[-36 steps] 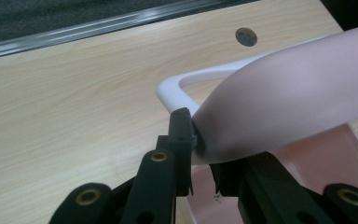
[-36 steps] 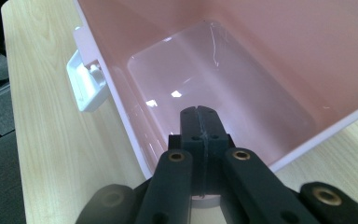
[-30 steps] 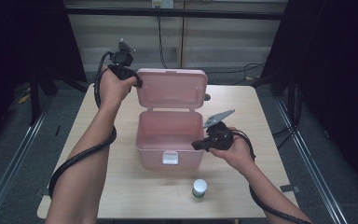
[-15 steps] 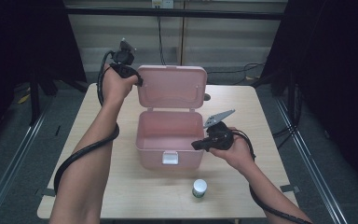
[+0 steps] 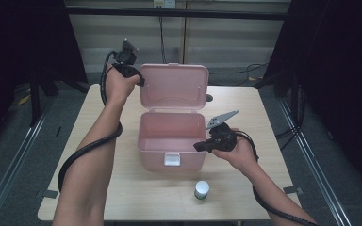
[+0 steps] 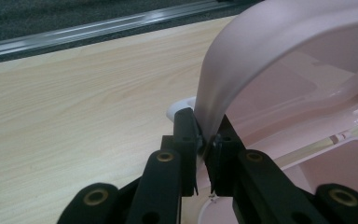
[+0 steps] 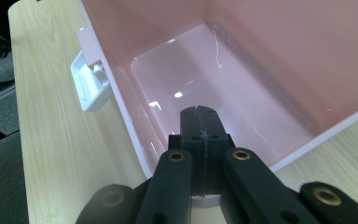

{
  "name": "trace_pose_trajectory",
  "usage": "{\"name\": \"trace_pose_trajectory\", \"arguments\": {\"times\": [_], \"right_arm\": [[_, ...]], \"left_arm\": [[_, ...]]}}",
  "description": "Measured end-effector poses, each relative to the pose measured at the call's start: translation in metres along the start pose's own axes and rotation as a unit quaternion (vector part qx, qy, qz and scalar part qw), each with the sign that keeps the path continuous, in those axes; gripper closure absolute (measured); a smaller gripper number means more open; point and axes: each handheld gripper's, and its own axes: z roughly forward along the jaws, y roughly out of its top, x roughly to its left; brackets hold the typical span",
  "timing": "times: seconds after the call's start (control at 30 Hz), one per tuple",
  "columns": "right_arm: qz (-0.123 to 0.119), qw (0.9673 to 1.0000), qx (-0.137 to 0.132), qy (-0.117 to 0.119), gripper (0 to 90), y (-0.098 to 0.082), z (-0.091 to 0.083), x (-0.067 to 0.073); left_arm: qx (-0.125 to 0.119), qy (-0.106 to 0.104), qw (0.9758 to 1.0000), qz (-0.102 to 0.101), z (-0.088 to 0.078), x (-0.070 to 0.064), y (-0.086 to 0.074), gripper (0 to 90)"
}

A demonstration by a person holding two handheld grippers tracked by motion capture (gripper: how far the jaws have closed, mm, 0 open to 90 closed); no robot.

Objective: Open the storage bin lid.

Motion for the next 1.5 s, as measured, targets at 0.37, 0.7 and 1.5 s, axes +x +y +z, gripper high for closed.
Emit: {"name": "trace_pose_trajectory", "arguments": {"times": [0.37, 0.7, 1.5], "right_arm": [[0.000, 1.0000, 0.002, 0.001, 90.0, 0.000, 0.000, 0.000], [-0.001, 1.0000, 0.001, 0.003, 90.0, 0.000, 0.000, -0.001], [-0.002, 1.0000, -0.003, 0.006, 90.0, -0.002, -0.001, -0.001]], "left_arm": [[-0.009, 0.000, 0.9999, -0.008, 0.008, 0.004, 0.001, 84.2], [-0.001, 0.002, 0.9999, -0.010, 0.015, 0.008, -0.002, 84.6], [0.000, 0.014, 0.9998, -0.012, 0.031, 0.014, -0.002, 83.8]]}}
